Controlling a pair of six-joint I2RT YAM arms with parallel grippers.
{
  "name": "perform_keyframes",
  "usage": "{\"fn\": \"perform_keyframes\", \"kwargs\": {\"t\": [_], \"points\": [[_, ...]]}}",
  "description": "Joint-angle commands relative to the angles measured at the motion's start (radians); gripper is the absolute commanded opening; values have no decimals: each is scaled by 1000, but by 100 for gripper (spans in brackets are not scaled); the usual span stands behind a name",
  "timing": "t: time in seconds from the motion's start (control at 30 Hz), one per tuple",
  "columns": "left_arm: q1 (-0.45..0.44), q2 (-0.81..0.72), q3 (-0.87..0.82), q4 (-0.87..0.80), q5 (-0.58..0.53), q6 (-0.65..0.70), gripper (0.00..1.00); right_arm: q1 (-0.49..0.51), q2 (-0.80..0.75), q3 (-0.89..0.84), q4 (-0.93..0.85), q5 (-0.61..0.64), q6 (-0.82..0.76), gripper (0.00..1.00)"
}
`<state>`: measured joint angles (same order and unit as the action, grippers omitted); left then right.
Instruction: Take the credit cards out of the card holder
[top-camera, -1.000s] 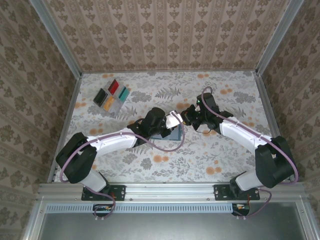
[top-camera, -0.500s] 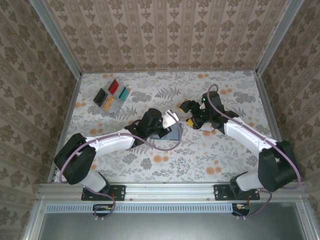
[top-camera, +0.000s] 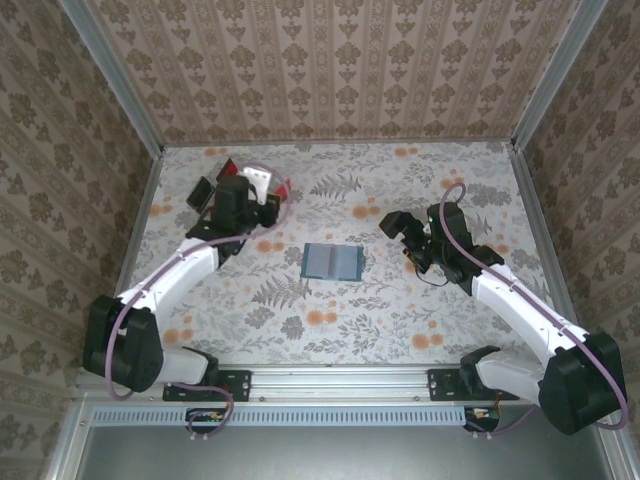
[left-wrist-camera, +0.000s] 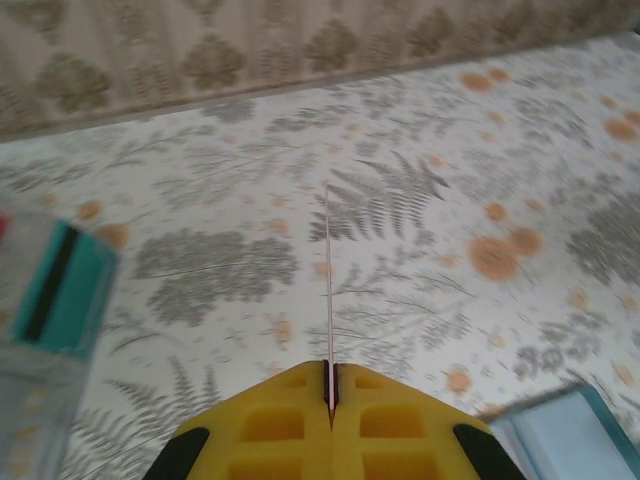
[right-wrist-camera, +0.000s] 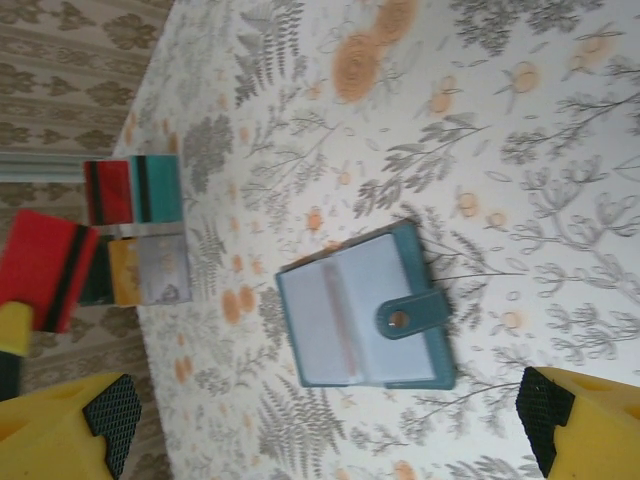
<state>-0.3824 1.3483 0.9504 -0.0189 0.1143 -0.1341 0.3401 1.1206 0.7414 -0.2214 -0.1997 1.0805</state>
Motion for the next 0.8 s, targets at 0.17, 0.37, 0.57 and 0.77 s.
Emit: {"fn": "perform_keyframes", "kwargs": {"t": [0.17,0.37,0.57,0.77], "points": [[188,86,197,-176,39,-135,0,2,7,-5,-16,40,-70,100],[297,187,272,-165,6,-130,0,7,29,-1,-2,25,-83,100],[393,317,332,-95,122,-85,0,8,41,-3,15,10,-78,100],[423,401,393,-88,190,37,0,13,25,-20,67,-3,-61,100]]}}
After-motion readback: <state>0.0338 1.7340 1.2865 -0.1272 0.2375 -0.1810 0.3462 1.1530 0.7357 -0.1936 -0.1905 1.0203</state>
